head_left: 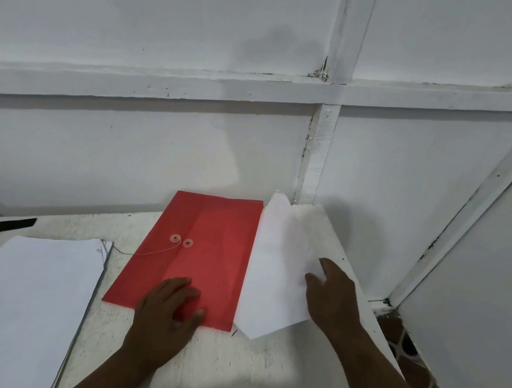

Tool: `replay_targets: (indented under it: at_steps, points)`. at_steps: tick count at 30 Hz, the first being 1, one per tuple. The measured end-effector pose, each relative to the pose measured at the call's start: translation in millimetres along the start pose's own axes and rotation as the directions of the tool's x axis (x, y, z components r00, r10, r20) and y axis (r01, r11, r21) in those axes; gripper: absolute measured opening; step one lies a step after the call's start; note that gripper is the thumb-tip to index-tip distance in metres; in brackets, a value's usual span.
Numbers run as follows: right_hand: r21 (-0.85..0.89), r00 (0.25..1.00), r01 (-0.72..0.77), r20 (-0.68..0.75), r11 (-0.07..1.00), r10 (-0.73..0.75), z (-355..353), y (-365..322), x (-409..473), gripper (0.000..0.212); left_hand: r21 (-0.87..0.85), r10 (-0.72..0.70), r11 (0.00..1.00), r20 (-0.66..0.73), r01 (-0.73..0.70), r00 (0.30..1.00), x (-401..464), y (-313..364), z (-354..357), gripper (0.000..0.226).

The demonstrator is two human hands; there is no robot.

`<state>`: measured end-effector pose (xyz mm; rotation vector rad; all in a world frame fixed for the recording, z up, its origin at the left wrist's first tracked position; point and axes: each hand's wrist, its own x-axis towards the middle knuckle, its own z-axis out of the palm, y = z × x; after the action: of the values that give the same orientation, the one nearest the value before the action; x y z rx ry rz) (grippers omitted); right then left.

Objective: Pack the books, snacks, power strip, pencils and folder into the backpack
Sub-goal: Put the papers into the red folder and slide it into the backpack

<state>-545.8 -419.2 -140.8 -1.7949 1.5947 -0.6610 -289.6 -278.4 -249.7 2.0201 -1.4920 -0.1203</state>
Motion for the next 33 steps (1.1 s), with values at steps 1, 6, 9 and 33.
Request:
replay_targets:
  at_steps: [1, 6, 9, 33]
  points:
    - [-0.003, 0.999, 0.018, -0.035, 1.0, -0.018, -6, -1, 1, 0.038, -0.006, -0.004, 1.0, -0.02, 0.004, 1.0, 3, 1, 0, 0.043]
    - [0.023, 0.971, 0.152, -0.192, 0.988, -0.145, -37, -5, -1, 0.013, 0.001, -0.129, 0.992, 0.005, 0.129, 0.992, 18, 22, -5, 0.04]
    - [0.068, 0.945, 0.223, -0.259, 0.973, -0.198, -50, -10, -8, 0.008, 0.032, -0.205, 0.979, 0.105, 0.203, 0.973, 31, 47, -14, 0.057]
    - [0.357, 0.927, 0.169, 0.26, 0.919, -0.272, 116, -60, -59, 0.054, -0.51, -0.486, 0.759, -0.03, 0.405, 0.874, -34, -27, -118, 0.068]
